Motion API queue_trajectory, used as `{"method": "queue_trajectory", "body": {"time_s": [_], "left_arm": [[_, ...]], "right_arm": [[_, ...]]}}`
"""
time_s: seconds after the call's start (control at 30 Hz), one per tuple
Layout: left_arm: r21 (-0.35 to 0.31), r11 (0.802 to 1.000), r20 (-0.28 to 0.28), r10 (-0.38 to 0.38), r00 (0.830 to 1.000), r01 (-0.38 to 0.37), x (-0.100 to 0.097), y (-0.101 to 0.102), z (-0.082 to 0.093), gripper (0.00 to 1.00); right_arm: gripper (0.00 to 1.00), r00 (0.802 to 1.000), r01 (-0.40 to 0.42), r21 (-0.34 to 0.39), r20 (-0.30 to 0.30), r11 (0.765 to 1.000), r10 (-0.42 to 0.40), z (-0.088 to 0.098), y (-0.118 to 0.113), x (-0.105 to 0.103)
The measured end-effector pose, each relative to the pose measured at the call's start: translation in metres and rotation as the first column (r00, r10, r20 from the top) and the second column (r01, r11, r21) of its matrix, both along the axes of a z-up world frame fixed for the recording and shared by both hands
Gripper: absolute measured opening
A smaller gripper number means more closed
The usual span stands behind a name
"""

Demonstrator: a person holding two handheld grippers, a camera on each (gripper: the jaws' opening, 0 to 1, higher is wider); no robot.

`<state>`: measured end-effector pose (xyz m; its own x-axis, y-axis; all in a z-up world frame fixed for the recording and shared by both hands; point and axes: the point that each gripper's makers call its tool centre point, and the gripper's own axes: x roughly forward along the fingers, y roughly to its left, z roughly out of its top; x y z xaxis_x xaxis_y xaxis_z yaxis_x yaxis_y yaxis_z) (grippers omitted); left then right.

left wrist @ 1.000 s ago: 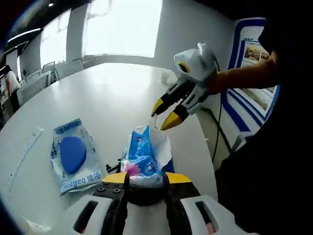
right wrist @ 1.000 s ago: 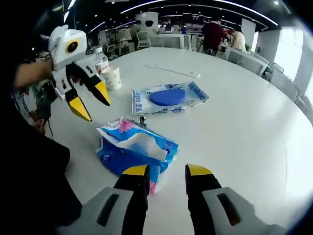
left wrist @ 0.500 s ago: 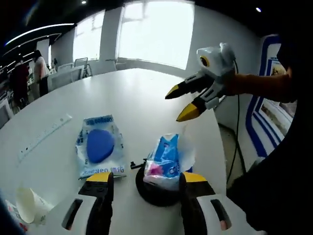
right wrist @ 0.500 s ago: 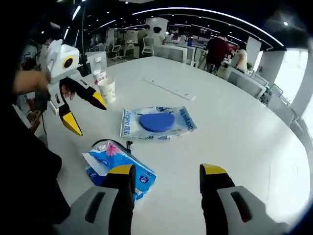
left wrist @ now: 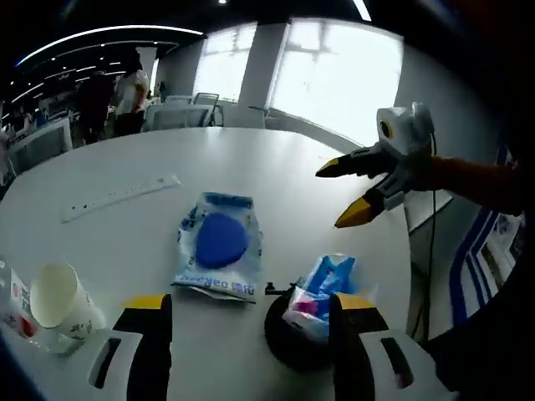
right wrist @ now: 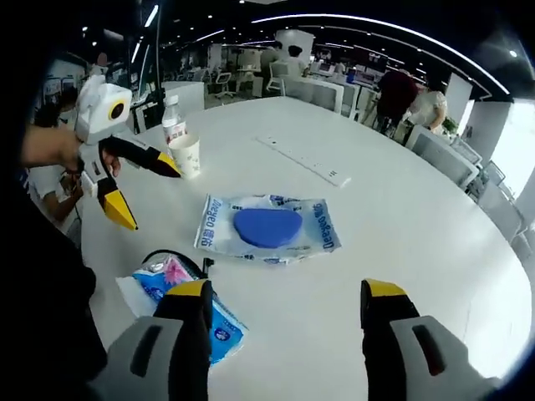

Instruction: Arrange the tabletop items into an orderly group along one side of the table until the central work area is clear of visible clutter.

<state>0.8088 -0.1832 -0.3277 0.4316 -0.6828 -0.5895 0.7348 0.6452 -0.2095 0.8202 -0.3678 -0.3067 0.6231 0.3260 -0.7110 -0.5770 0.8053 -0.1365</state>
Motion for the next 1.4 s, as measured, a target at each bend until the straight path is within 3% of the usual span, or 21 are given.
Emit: {"method": "queue_trajectory", "body": {"time_s": [0.33,0.53,0.67,0.9,1.0,1.2,1.4], "left_arm": [[-0.049,0.991,-0.112,0.119,0.987,-0.125,0.009,-0.004,-0.015,0.98],[-0.095,0.979,-0.159,0.166,0.973,-0.183,0.013,-0.012,-0.012,0.99],[-0.155,0.953,-0.214,0.226,0.95,-0.262,0.017,-0.016,-0.009,1.0],[-0.168,0.931,-0.264,0.274,0.925,-0.324,0.024,-0.018,-0.02,0.99],[-0.166,0.92,-0.319,0.291,0.902,-0.355,0.024,-0.018,-0.028,0.9],[-0.185,0.906,-0.394,0.286,0.873,-0.38,0.028,-0.025,-0.038,0.73],[-0.165,0.907,-0.418,0.292,0.861,-0.387,0.033,-0.026,-0.047,0.63]], "right_arm": [[0.81,0.997,-0.051,0.001,-0.057,0.999,0.051,-0.025,-0.006,0.039],[0.86,0.992,-0.087,-0.003,-0.088,0.996,0.087,-0.035,-0.002,0.055],[0.88,0.99,-0.107,0.008,-0.095,0.994,0.107,-0.04,0.0,0.07],[0.84,0.987,-0.117,0.024,-0.106,0.993,0.118,-0.046,0.003,0.086],[0.81,0.988,-0.109,0.038,-0.11,0.993,0.113,-0.054,0.002,0.094],[0.71,0.988,-0.07,0.076,-0.136,0.995,0.079,-0.065,0.002,0.105],[0.59,0.99,-0.044,0.104,-0.131,0.994,0.057,-0.065,0.002,0.114]]}}
